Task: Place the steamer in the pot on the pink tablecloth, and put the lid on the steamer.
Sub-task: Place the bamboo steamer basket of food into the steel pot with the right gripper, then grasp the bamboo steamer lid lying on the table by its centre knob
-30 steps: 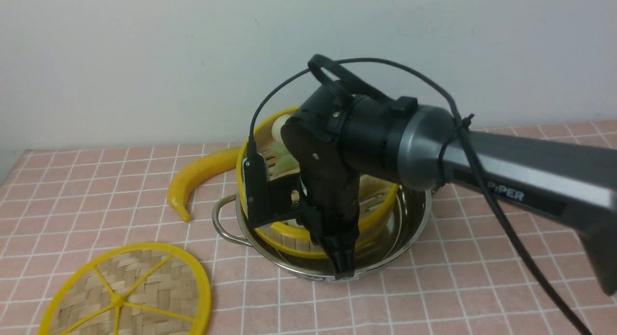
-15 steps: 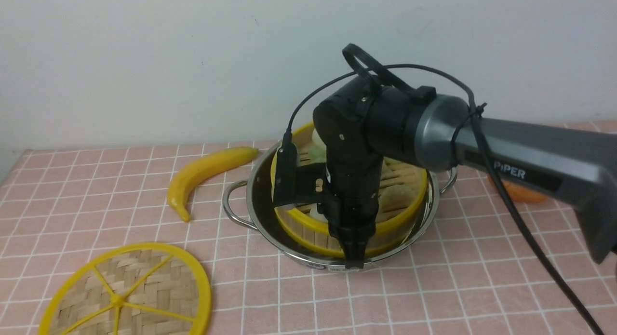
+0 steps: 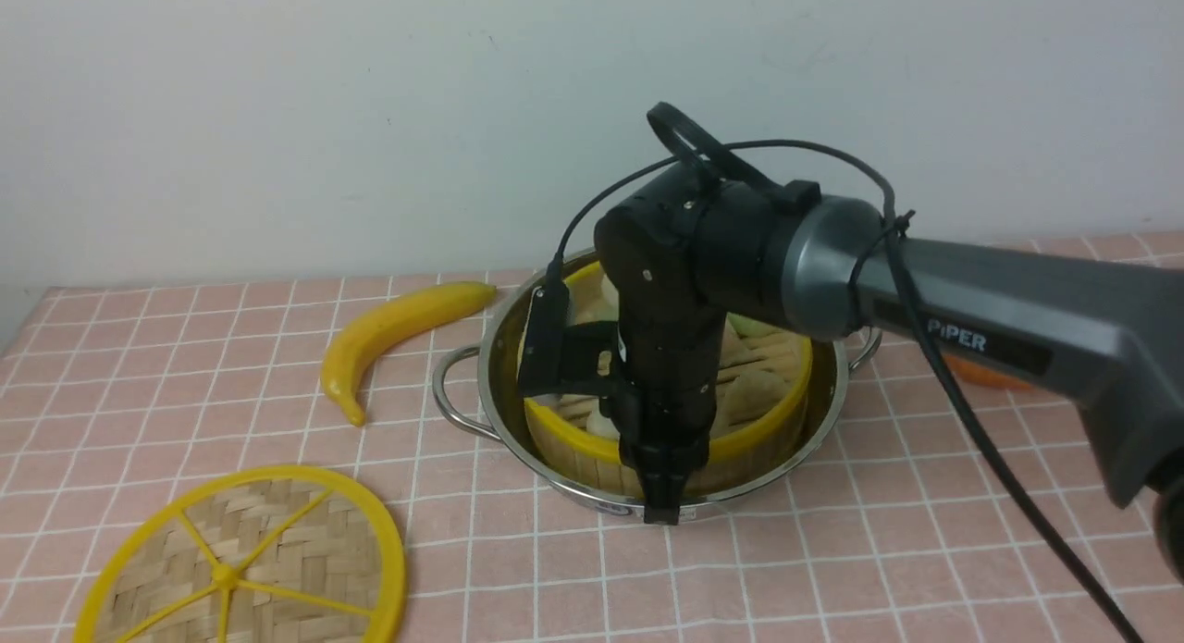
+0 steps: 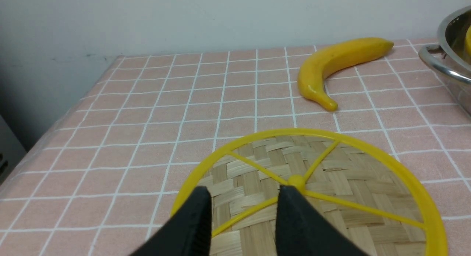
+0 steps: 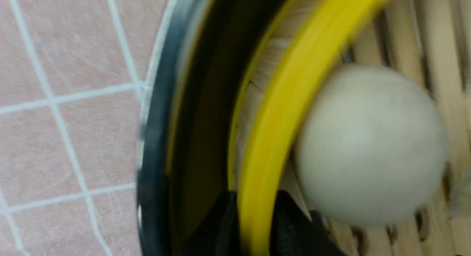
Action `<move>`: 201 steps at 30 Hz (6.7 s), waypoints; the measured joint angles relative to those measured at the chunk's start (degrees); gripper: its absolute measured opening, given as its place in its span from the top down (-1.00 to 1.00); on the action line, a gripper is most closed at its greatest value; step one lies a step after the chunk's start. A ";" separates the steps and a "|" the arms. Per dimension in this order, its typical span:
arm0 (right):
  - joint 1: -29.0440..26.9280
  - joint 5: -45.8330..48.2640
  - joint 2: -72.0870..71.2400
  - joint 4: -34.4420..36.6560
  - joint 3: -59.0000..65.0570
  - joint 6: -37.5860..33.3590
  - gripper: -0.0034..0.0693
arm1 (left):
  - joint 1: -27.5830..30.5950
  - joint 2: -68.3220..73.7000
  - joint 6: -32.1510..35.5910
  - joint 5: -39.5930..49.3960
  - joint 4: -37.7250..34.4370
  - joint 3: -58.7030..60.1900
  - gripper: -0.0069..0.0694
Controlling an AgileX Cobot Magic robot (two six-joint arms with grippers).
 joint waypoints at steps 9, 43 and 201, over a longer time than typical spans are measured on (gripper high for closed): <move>-0.05 -0.82 -0.51 0.40 -0.26 5.08 -0.31 | 0.00 0.00 0.00 0.00 0.00 0.00 0.18; -0.05 -1.19 -28.34 16.83 1.25 32.68 0.90 | 0.00 0.00 0.00 0.00 0.00 0.00 0.18; -35.96 -51.49 -125.26 7.21 104.95 37.46 0.25 | -0.24 100.17 14.63 34.67 -7.99 -57.32 0.32</move>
